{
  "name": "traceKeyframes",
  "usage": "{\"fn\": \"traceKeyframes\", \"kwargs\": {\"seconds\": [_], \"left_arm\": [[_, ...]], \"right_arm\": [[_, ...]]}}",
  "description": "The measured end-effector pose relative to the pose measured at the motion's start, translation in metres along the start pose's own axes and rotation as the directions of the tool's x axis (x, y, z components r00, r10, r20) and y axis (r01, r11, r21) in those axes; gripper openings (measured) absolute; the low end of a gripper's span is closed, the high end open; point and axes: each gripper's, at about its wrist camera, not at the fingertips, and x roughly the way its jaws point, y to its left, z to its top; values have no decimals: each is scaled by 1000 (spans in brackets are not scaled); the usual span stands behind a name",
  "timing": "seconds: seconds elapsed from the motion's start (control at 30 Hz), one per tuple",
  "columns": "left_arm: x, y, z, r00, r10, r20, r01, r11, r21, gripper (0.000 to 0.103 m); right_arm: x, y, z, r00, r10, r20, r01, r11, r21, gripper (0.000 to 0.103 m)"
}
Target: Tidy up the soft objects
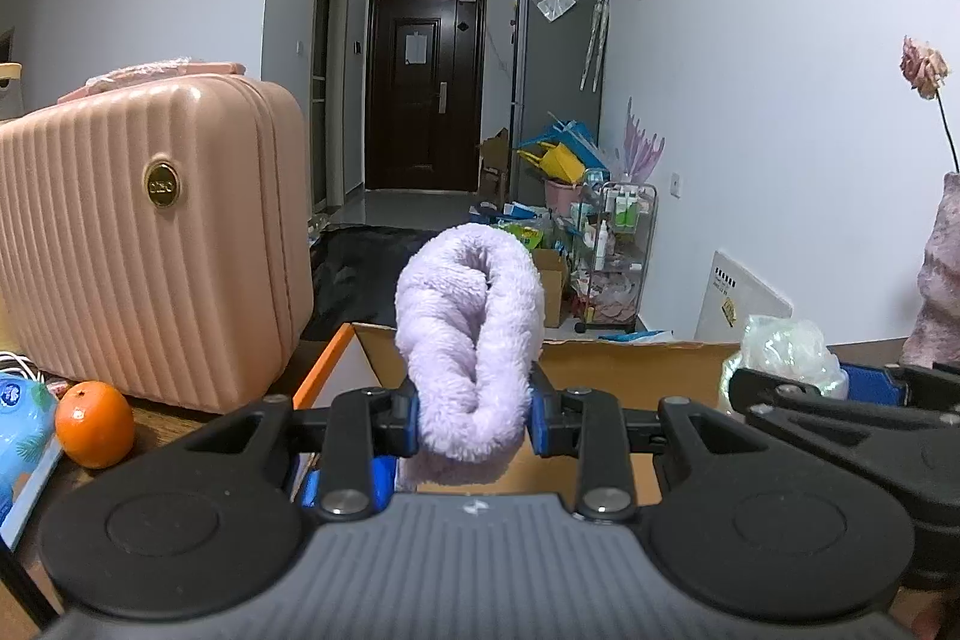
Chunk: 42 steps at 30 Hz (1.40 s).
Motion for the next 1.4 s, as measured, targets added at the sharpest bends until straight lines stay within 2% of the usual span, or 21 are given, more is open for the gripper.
{"fn": "traceKeyframes", "kwargs": {"seconds": [0.33, 0.57, 0.63, 0.67, 0.7, 0.73, 0.8, 0.83, 0.9, 1.0, 1.03, 1.4], "left_arm": [[15, -3, -5, 997, -1, -79, 3, 1000, 30, 32], [14, -2, -5, 997, 2, -72, 0, 1000, 28, 35], [13, -2, -4, 998, 13, -63, -11, 1000, 27, 44], [12, -1, -4, 998, 19, -57, -18, 1000, 25, 53], [9, -1, -5, 998, 32, -50, -31, 999, 22, 62], [8, 0, -5, 998, 42, -39, -42, 999, 19, 67], [5, 2, -4, 998, 59, -22, -59, 998, 10, 84], [4, 3, -4, 997, 70, -15, -70, 998, 4, 87], [2, 5, -3, 994, 111, -3, -111, 994, -3, 101], [3, 11, -1, 990, 139, -5, -139, 990, -33, 103], [4, 12, -1, 991, 136, -11, -136, 990, -39, 103], [4, 11, -1, 988, 154, -5, -154, 987, -40, 103]], "right_arm": [[6, 2, -3, 1000, -7, -19, 7, 1000, 1, 38], [5, 0, -2, 1000, -8, -19, 8, 1000, 9, 41], [6, -2, 0, 1000, -12, -20, 13, 1000, 16, 45], [6, -3, 0, 1000, -16, -21, 16, 1000, 21, 49], [6, -4, 0, 1000, -19, -23, 20, 999, 27, 55], [6, -6, 0, 999, -24, -24, 25, 999, 34, 59], [6, -10, 1, 999, -37, -26, 38, 998, 49, 73], [7, -11, 1, 999, -43, -27, 45, 997, 56, 75], [7, -15, 1, 998, -56, -28, 58, 996, 73, 85], [9, -22, 0, 997, -66, -29, 68, 993, 101, 99], [9, -24, 0, 998, -63, -28, 66, 992, 107, 100], [10, -24, -1, 997, -67, -26, 69, 993, 97, 101]]}}
